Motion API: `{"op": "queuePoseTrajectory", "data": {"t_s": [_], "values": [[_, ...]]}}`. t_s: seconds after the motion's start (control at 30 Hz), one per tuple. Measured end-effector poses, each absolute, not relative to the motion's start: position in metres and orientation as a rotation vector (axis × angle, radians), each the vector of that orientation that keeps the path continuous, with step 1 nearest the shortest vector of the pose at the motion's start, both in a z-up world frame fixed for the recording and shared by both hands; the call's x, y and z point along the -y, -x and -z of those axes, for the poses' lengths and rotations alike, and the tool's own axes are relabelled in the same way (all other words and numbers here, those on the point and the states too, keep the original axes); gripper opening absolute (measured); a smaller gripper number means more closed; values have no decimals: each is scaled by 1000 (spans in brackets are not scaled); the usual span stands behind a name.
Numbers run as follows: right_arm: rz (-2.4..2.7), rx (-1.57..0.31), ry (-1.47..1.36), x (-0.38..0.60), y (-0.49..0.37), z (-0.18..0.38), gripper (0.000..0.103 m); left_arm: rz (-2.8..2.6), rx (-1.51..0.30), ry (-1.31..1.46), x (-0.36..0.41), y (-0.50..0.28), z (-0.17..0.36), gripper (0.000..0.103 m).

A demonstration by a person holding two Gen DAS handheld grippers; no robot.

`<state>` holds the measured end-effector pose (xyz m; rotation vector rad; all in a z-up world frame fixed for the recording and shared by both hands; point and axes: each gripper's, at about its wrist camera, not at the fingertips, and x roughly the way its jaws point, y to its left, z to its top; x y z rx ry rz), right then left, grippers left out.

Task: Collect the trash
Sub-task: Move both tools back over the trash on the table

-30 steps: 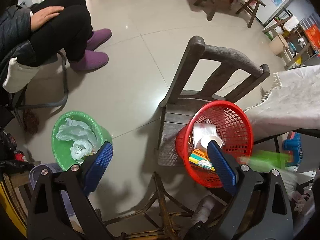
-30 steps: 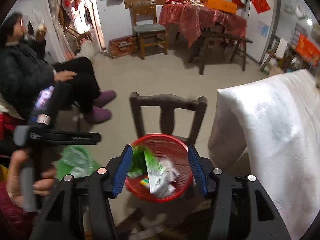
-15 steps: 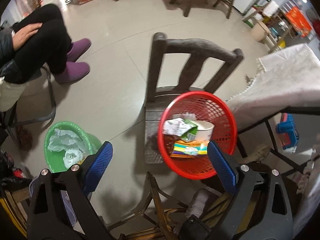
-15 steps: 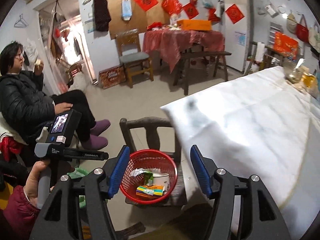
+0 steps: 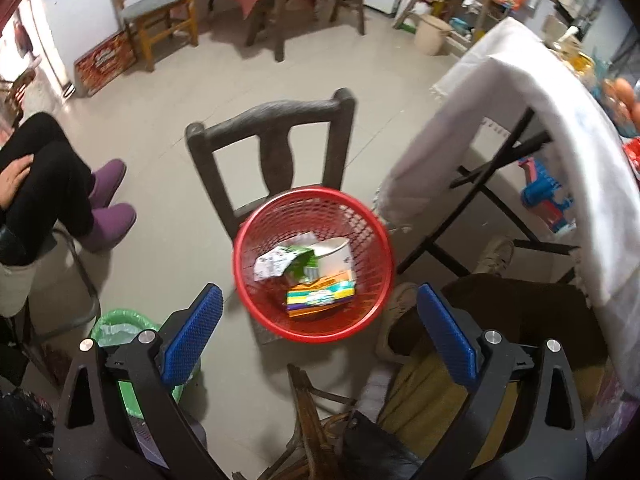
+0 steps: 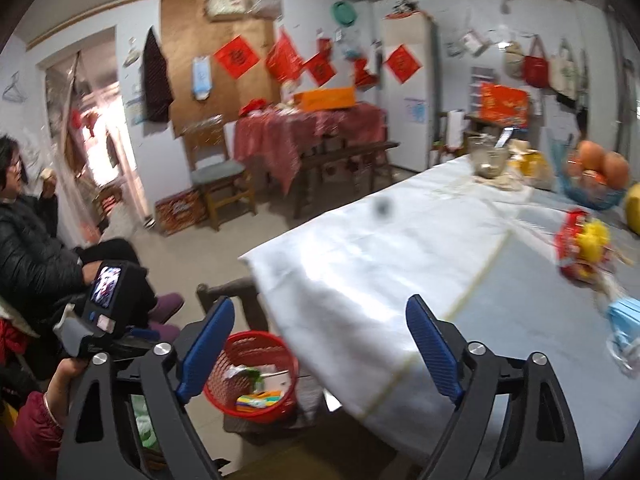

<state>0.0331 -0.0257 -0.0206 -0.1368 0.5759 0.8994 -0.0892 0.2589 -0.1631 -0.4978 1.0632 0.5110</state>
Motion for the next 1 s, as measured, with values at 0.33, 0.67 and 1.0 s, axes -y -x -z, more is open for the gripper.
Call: {"op": "queuePoseTrajectory", "data": {"t_s": [0.33,0.67,1.0], "values": [[-664,-537,17,134,-65,14,95,-385,-1007,419,-211,80,131,94],[-503,-571,-141,223,-94,24,96,-236,-972,323,-157,73,107,96],[-428,-665,-207,267,-134,60,96,-119,-979,218,-114,36,86,96]]}}
